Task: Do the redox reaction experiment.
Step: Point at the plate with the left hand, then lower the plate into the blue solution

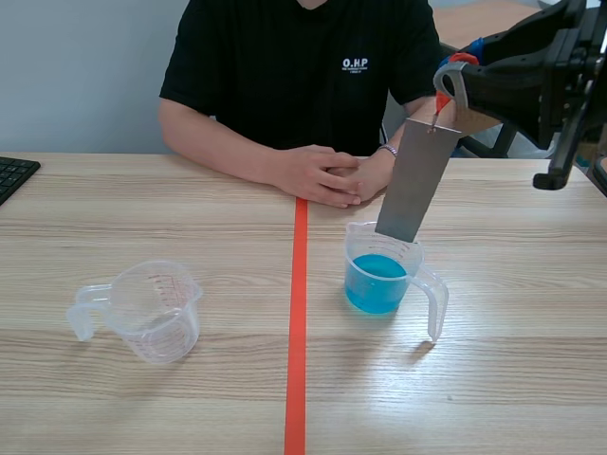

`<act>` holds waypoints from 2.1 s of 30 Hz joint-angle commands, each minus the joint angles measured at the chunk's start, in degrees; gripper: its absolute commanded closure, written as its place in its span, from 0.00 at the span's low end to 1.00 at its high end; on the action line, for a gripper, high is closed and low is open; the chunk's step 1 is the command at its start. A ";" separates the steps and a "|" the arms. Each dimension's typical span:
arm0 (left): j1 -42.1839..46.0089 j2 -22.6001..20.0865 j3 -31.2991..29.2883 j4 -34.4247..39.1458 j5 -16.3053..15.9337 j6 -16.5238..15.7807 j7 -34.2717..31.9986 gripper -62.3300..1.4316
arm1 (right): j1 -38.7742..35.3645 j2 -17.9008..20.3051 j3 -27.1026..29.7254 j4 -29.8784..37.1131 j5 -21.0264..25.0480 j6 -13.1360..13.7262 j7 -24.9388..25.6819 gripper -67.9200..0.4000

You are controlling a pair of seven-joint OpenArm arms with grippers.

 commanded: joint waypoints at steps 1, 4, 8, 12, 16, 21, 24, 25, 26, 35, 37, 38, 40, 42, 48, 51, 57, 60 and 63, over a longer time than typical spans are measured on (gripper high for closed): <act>0.02 0.76 0.13 0.63 -0.35 0.33 0.02 0.90 | 1.62 -0.02 0.46 -0.17 1.11 -0.28 0.61 0.97; 0.83 2.14 0.13 0.63 -0.37 0.96 1.68 0.90 | 1.62 -0.02 0.46 -0.24 1.16 0.70 0.61 0.97; 1.97 3.54 0.17 0.63 -0.39 0.98 1.66 0.90 | 1.62 -0.28 0.42 -0.28 1.29 0.92 0.61 0.97; 2.73 4.98 0.46 0.63 -0.35 1.16 1.46 0.90 | 1.62 -0.98 0.42 -0.33 1.25 1.01 0.02 0.97; 2.91 6.49 0.50 0.63 -0.35 1.14 1.49 0.90 | 1.60 -0.98 0.42 -0.33 1.25 1.09 0.00 0.97; 2.89 7.78 0.50 0.63 -0.35 1.07 1.42 0.90 | 1.62 -1.51 0.42 -0.46 1.05 1.11 -0.07 0.97; 2.89 8.28 0.50 0.63 -0.31 1.14 1.46 0.90 | 1.62 -2.86 0.42 -1.05 0.61 1.33 -0.79 0.97; 2.89 8.28 0.50 0.63 -0.31 1.11 1.51 0.90 | 1.62 -3.30 0.42 -1.27 0.57 1.46 -1.07 0.97; 2.89 8.28 0.50 0.63 -0.31 1.11 1.51 0.90 | 1.62 -3.69 0.42 -1.49 0.42 1.86 -1.33 0.97; 2.89 8.26 0.50 0.63 -0.31 1.11 1.51 0.90 | 1.68 -8.04 0.42 -4.50 -3.06 3.24 -2.14 0.97; 2.89 8.26 0.50 0.63 -0.31 1.11 1.51 0.90 | 2.29 -9.49 0.02 -5.86 -4.28 3.24 -2.40 0.97; 2.89 8.26 0.50 0.63 -0.31 1.11 1.51 0.90 | 2.62 -9.97 -0.37 -6.60 -4.81 3.24 -2.36 0.97; 2.89 8.26 0.50 0.63 -0.31 1.11 1.51 0.90 | 3.58 -10.80 -1.49 -8.00 -5.68 3.24 -2.40 0.97; 2.89 8.26 0.50 0.63 -0.31 1.11 1.51 0.90 | 4.52 -11.43 -2.67 -9.42 -5.77 3.24 -2.38 0.97; 2.89 8.26 0.50 0.63 -0.31 1.11 1.51 0.90 | 6.71 -13.99 -5.70 -12.85 -8.37 3.24 -2.36 0.97; 2.89 8.26 0.50 0.63 -0.31 1.11 1.60 0.90 | 7.65 -15.45 -7.10 -14.93 -10.16 3.24 -2.36 0.97; 2.89 8.26 0.50 0.63 -0.31 1.11 1.66 0.90 | 8.50 -16.24 -9.14 -17.77 -11.69 3.24 -1.68 0.97; 2.89 8.28 0.50 0.63 -0.31 1.11 1.68 0.90 | 8.61 -16.39 -9.70 -18.62 -12.22 3.24 -1.70 0.97; 2.89 8.26 0.50 0.63 -0.31 1.11 1.66 0.90 | 8.61 -16.98 -9.73 -19.32 -13.38 3.24 -1.70 0.97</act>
